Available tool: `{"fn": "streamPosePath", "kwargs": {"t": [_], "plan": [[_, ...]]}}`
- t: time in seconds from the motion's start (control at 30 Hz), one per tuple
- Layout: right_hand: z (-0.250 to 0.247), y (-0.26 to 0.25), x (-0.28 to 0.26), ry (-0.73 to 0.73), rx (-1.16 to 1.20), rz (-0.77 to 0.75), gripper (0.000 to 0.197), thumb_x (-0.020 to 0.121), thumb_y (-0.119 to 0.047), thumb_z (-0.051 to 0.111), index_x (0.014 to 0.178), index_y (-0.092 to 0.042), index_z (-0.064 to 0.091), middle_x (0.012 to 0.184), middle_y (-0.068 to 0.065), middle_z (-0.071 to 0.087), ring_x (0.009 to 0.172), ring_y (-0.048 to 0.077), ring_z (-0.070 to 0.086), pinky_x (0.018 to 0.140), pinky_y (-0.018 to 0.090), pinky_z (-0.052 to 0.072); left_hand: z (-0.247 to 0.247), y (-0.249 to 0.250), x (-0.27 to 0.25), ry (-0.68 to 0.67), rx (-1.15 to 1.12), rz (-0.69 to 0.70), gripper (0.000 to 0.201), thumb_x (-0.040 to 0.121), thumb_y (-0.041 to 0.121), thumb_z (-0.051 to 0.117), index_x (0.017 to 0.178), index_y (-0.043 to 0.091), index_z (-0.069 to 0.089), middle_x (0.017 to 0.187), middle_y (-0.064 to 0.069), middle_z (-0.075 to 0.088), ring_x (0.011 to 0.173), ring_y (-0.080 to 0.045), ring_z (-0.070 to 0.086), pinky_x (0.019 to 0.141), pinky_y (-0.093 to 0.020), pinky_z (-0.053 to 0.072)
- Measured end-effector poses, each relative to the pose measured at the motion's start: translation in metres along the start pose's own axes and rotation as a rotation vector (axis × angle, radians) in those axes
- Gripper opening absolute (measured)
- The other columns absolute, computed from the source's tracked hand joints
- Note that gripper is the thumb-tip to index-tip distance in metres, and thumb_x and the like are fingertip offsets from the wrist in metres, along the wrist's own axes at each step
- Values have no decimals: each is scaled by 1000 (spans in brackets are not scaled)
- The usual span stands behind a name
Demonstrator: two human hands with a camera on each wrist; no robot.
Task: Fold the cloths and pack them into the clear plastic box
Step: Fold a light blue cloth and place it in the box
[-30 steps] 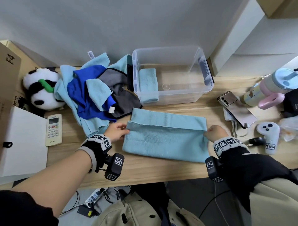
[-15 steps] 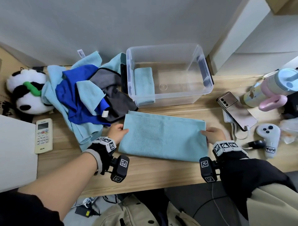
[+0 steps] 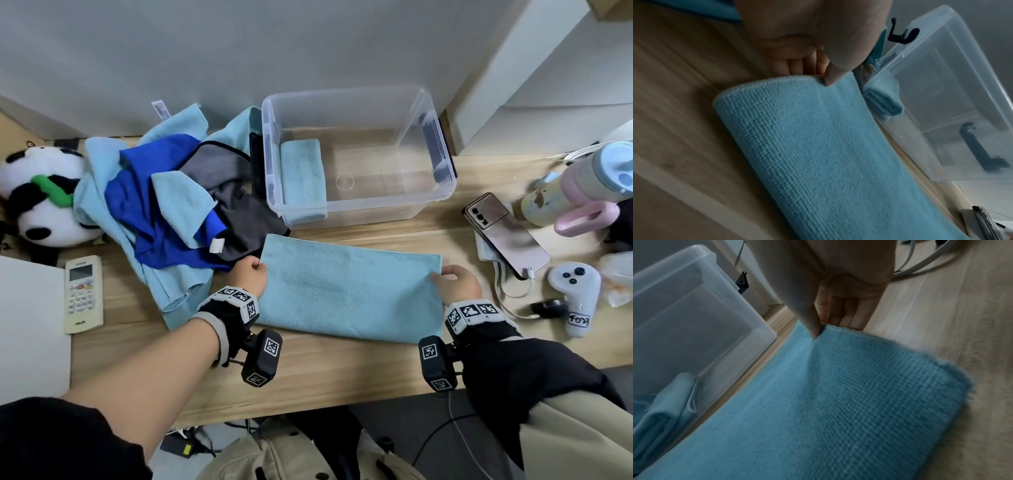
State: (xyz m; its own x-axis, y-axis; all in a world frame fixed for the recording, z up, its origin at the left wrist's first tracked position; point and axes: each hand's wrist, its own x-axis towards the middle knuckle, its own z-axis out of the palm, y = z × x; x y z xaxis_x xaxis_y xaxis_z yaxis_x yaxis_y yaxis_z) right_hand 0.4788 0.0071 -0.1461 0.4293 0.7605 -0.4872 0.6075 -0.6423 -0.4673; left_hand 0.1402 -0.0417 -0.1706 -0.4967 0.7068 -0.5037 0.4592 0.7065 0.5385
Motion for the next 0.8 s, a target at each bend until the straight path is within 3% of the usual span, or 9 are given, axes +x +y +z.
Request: {"fn": "streamPosePath", "kwargs": {"t": [0.1,0.17,0.27,0.33,0.43,0.53,0.63,0.7,0.8], "plan": [[2,-1,0,27,9,23,18,85,-17,58,100,-11,65,80,9,58,74,26,53,67,26,39,0,1,0,9,43,-28,11,88,12,50,77,12,51,79,-15,51,74,-26,43,68,-29,34],[3,-2,-1,45,17,39,19,85,-19,57,101,-12,66,80,9,59,74,26,54,68,27,42,-2,4,0,-2,71,-28,10,90,12,49,83,10,56,91,-20,60,85,-33,54,75,-31,40],[3,-2,-1,41,9,27,22,87,-20,57,105,-10,65,95,14,65,78,26,53,74,28,43,-3,7,-3,-13,89,-33,17,92,13,47,99,4,60,109,-19,64,102,-35,57,83,-32,42],[3,-4,-3,35,6,19,25,89,-21,56,108,-7,63,103,16,65,84,30,56,73,27,40,-5,7,-6,1,92,-36,21,91,14,49,106,5,59,111,-18,64,103,-34,58,83,-32,42],[3,-9,-7,125,87,-4,29,90,-27,57,109,-5,59,108,14,66,101,31,60,79,28,41,-9,1,-9,68,136,-31,19,85,24,54,102,15,58,106,-10,68,101,-31,61,83,-33,45],[0,-12,-13,243,169,-83,23,91,-27,56,104,-8,58,104,9,67,99,28,61,78,26,39,-10,-3,-12,58,172,-4,28,81,32,60,105,18,60,107,-7,69,104,-28,61,86,-33,47],[7,-12,-18,103,115,-117,19,91,-24,53,99,-9,60,94,9,70,89,28,64,80,31,46,-13,1,-17,-3,150,-19,35,82,26,64,113,10,61,110,-8,68,107,-29,60,85,-29,43],[18,-10,-24,-47,77,-109,21,89,-24,54,99,-6,62,86,6,69,85,28,65,81,36,50,-14,4,-23,-45,143,-18,26,80,20,64,104,9,66,105,-7,68,98,-29,61,76,-28,41],[32,-6,-37,-114,-69,-170,19,87,-17,55,100,-8,64,98,4,62,84,20,55,78,26,42,-15,4,-33,-110,101,-33,16,79,11,62,94,10,65,90,-6,64,80,-21,54,69,-24,36]]}}
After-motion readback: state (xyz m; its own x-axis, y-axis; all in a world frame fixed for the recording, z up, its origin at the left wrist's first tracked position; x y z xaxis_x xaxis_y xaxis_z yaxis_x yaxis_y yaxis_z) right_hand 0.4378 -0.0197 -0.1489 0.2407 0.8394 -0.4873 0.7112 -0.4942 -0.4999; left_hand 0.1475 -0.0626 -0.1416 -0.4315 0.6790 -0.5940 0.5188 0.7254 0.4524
